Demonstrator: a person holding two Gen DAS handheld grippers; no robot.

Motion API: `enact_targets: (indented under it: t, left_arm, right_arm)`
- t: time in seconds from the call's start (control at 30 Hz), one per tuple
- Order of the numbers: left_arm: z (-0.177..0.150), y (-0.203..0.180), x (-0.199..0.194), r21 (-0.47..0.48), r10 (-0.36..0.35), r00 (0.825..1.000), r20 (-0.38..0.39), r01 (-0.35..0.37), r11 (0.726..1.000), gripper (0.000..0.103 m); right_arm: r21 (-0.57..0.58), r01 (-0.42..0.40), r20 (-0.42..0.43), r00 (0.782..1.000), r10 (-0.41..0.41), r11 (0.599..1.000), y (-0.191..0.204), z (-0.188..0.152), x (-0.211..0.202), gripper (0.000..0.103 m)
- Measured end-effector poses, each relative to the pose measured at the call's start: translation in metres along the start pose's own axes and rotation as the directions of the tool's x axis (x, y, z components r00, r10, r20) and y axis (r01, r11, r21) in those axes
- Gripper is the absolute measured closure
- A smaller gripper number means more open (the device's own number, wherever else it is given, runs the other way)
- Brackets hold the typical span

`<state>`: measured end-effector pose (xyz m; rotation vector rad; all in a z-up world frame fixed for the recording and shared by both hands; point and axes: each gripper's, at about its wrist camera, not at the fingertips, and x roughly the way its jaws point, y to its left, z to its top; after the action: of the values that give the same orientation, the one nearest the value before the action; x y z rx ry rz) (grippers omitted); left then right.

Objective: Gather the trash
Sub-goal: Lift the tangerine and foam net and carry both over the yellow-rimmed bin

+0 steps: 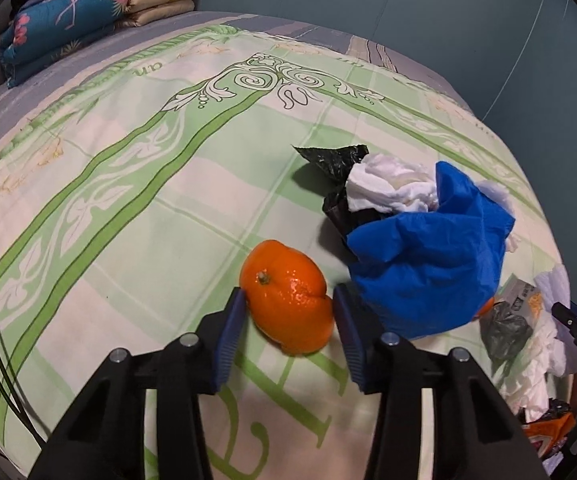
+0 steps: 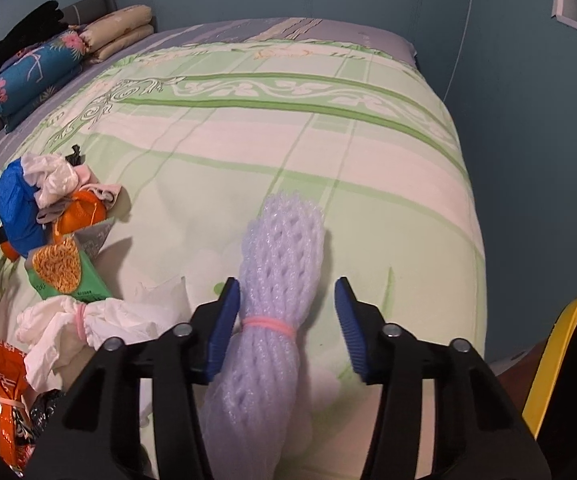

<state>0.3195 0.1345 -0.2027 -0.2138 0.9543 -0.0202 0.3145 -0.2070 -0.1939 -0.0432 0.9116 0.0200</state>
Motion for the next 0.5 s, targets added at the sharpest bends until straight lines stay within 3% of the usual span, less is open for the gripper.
enact_targets:
  t: [0.07,0.23,0.33,0.5]
  left_arm:
    - [0.0,-0.002,0.002,0.003,0.009,1.0,-0.001,-0.009,1.0,0.066]
    - [0.0,0.001,-0.006,-0.015,0.003,1.0,0.011,-0.003,1.0,0.073]
    - [-0.002,0.005,-0.019,-0.031,-0.002,0.999,0.033,0.003,1.0,0.073]
    - [-0.008,0.014,-0.05,-0.068,-0.033,0.996,0.083,0.038,0.997,0.073]
  right_arm:
    - [0.001,-0.01,-0.005,1.0,0.01,1.0,0.001,-0.001,0.001,0.069]
    - [0.006,-0.021,0.027,0.999,0.02,1.0,-0.001,-0.002,-0.008,0.077]
    - [0.028,-0.041,0.076,0.996,0.039,0.999,-0.006,0.0,-0.021,0.078]
    - [0.061,-0.147,0.176,0.975,0.134,0.987,-0.018,0.002,-0.052,0.078]
